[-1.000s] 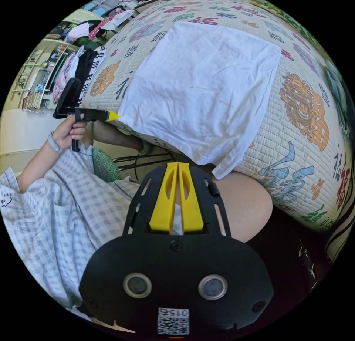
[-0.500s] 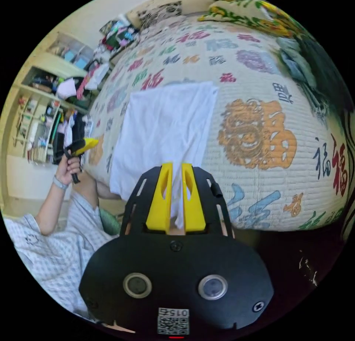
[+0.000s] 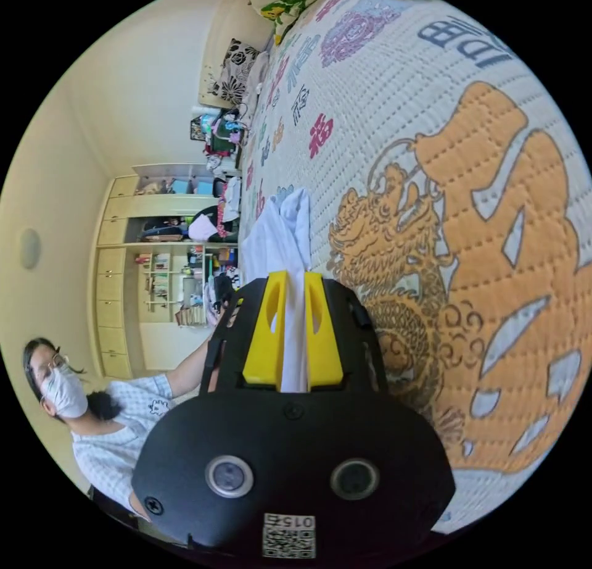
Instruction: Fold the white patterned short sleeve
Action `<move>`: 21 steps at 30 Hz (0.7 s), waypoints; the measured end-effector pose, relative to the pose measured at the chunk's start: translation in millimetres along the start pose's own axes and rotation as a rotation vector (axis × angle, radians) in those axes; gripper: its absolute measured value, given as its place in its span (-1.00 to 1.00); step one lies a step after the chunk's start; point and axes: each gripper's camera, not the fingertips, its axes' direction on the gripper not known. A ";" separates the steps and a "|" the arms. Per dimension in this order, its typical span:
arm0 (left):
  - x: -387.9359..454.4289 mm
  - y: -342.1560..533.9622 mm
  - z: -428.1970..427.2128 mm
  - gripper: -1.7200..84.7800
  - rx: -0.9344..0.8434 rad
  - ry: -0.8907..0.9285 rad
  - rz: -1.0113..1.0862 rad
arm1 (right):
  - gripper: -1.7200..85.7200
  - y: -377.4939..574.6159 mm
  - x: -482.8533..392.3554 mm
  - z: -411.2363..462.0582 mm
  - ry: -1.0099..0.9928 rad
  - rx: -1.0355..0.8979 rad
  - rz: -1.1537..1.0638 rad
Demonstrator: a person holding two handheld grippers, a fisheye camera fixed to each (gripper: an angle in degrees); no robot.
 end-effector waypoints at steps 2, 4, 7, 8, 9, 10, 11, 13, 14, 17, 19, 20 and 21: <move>13.8 -10.8 9.9 -0.77 -0.025 0.062 0.037 | -0.84 -10.4 5.9 8.1 -0.045 -0.034 -0.026; 29.6 -21.0 22.9 -0.77 -0.069 0.068 0.067 | -0.84 -19.4 9.1 18.9 -0.085 -0.061 -0.038; 55.9 -34.4 38.9 -0.81 -0.126 0.081 0.096 | -0.85 -30.1 12.5 39.2 -0.154 -0.097 -0.055; 64.9 -36.5 40.9 -0.82 -0.143 0.089 0.098 | -0.85 -31.2 12.1 45.8 -0.161 -0.104 -0.062; 69.4 -36.7 40.4 -0.83 -0.148 0.091 0.098 | -0.86 -30.9 11.5 48.1 -0.161 -0.104 -0.068; 79.1 -34.7 36.9 -0.86 -0.148 0.094 0.106 | -0.88 -27.9 9.3 50.3 -0.146 -0.086 -0.085; 90.4 -30.1 30.4 -0.88 -0.132 0.080 0.116 | -0.91 -23.2 6.5 50.0 -0.137 -0.060 -0.094; 112.4 -20.3 16.1 -0.90 -0.092 0.078 0.150 | -0.93 -12.2 -2.2 45.0 -0.130 -0.002 -0.126; 131.0 -12.0 5.0 -0.92 -0.064 0.092 0.185 | -0.94 -3.2 -11.2 40.1 -0.141 0.039 -0.156; 188.8 17.9 -25.9 -0.94 0.005 0.104 0.295 | -0.96 23.2 -52.4 37.8 -0.148 0.088 -0.274; 226.3 42.1 -43.7 -0.95 0.045 0.102 0.365 | -0.96 39.5 -84.3 47.7 -0.130 0.082 -0.352; 249.6 59.6 -56.9 -0.95 0.075 0.103 0.401 | -0.96 50.2 -105.3 56.8 -0.131 0.080 -0.396; 260.6 68.5 -64.0 -0.95 0.092 0.103 0.416 | -0.96 55.6 -115.8 62.0 -0.136 0.080 -0.420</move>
